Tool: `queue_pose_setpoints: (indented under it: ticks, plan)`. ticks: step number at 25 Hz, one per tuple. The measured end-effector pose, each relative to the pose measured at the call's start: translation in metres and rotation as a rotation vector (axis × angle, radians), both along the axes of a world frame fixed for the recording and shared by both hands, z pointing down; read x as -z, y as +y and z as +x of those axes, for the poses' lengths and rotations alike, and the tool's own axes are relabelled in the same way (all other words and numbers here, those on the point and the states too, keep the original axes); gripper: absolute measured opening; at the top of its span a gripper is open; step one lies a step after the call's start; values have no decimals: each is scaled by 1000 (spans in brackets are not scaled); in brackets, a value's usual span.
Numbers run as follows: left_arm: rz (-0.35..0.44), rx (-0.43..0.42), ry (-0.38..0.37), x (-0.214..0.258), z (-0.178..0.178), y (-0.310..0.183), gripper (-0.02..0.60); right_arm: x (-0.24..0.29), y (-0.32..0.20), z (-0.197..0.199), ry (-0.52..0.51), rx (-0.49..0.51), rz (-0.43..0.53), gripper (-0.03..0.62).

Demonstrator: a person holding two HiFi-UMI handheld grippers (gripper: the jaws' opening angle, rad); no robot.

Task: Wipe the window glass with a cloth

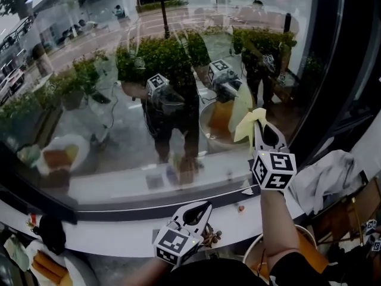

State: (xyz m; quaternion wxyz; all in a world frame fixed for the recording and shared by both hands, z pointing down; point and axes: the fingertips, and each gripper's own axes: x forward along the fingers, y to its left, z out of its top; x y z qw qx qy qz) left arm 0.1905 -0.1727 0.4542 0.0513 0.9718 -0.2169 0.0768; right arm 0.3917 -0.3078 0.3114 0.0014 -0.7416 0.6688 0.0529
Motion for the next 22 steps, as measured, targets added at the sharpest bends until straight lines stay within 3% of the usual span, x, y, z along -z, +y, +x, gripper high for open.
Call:
queue_pose_setpoints:
  ticks: [6, 14, 22]
  plan:
    - [-1, 36, -13, -9, 5, -22, 8, -6, -32, -2, 19, 15, 13, 52]
    - [-16, 94, -8, -8, -65, -70, 8, 7, -71, -75, 45, 20, 70, 51]
    - [-24, 77, -29, -11, -63, -70, 8, 7, -70, -65, 5, -6, 87, 51]
